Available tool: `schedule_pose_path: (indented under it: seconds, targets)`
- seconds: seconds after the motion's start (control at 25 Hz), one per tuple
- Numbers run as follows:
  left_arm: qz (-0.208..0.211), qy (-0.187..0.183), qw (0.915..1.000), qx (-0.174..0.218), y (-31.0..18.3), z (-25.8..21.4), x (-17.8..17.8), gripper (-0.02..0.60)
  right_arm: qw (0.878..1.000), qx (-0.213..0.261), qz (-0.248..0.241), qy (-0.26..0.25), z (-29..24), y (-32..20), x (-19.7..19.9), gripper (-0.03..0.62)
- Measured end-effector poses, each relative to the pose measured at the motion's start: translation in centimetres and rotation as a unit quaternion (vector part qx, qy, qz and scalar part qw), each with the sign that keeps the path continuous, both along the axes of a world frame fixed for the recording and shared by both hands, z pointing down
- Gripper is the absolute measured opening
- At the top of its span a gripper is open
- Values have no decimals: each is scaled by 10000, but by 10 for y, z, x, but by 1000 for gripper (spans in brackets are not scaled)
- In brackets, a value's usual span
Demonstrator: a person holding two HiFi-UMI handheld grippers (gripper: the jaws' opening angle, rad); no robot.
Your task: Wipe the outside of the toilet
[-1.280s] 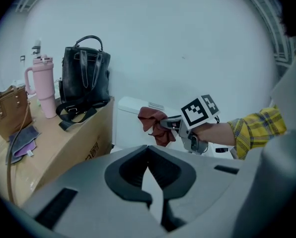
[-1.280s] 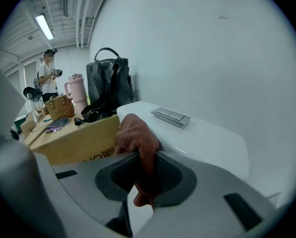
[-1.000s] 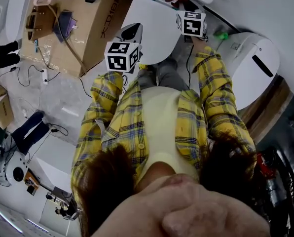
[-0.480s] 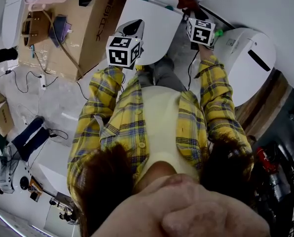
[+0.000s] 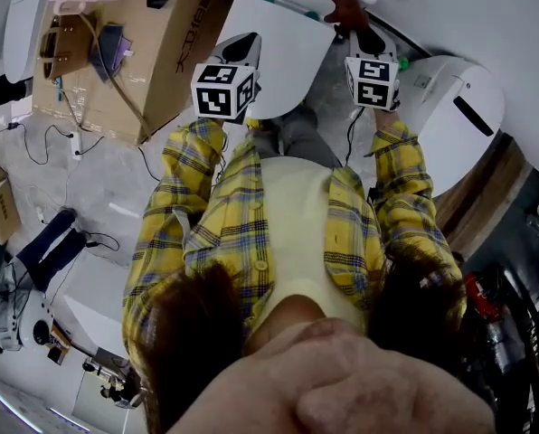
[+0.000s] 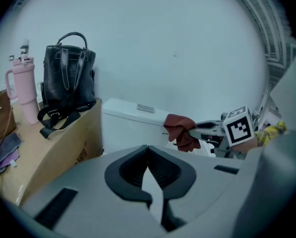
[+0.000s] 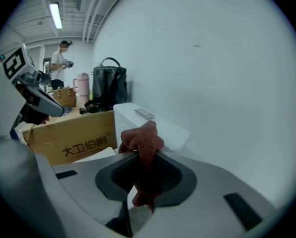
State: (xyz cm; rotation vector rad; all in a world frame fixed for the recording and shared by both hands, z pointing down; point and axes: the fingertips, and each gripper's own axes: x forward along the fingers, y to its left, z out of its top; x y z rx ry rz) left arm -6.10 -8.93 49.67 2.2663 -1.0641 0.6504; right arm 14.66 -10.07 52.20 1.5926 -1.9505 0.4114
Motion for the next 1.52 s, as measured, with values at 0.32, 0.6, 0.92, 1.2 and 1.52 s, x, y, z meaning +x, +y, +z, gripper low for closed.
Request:
schedule_pose_path:
  seconds: [0.32, 0.6, 0.92, 1.2, 1.52]
  targets:
    - [-442, -66, 9990, -31, 1, 1, -25, 9, 9906, 117, -1318, -360, -8, -20, -96, 84]
    - [-917, -153, 9956, -81, 1, 6, -53, 9, 9820, -217, -1851, -298, 27, -59, -153, 84]
    - [-1407, -226, 9896, -208, 12, 14, -80, 9, 9753, -601, -2124, -92, 66, -98, -190, 84]
    - [-1631, -313, 9856, -327, 22, 22, -97, 9, 9803, -994, -1687, -275, 95, -124, -195, 84]
    - [-1442, -310, 9885, -342, 24, 24, -93, 9, 9859, -1097, -1246, -191, 100, -125, -159, 84]
